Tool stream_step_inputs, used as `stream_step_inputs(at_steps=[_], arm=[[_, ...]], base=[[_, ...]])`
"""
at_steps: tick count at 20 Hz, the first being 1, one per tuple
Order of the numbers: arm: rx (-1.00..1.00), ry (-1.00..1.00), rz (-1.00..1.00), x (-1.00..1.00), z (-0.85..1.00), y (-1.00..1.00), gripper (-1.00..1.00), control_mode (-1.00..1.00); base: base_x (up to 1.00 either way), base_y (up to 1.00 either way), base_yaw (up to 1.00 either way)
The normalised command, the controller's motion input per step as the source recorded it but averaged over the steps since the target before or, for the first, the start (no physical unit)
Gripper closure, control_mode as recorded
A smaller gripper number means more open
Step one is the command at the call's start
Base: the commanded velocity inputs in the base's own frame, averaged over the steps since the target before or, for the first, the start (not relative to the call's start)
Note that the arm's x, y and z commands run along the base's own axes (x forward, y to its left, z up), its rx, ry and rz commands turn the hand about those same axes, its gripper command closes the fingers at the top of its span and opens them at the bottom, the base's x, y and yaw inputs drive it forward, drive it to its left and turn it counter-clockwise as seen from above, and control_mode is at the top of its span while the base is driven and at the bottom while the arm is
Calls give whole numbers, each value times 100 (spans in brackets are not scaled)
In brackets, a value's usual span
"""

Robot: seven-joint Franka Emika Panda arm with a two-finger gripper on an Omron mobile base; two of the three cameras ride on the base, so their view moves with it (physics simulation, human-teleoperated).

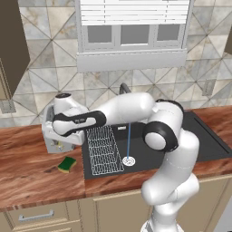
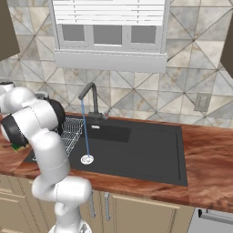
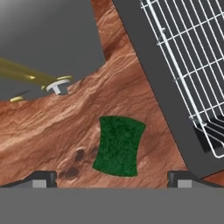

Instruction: Soak the sponge with water for a few seconds and then drop it inside the sink.

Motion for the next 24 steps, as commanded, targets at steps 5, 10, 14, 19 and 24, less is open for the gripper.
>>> stream_step_inputs(at_steps=[5,10,14,19,24], arm=[[0,0,0,0,-23,0,-100,-100],[0,0,0,0,-30,0,-100,-100],[0,0,0,0,-32,0,-100,-100],[0,0,0,0,-30,0,-100,-100],[0,3,0,0,-27,0,-100,-100]], base=[[0,0,0],[0,0,0],[0,0,0],[0,0,0],[0,0,0]])
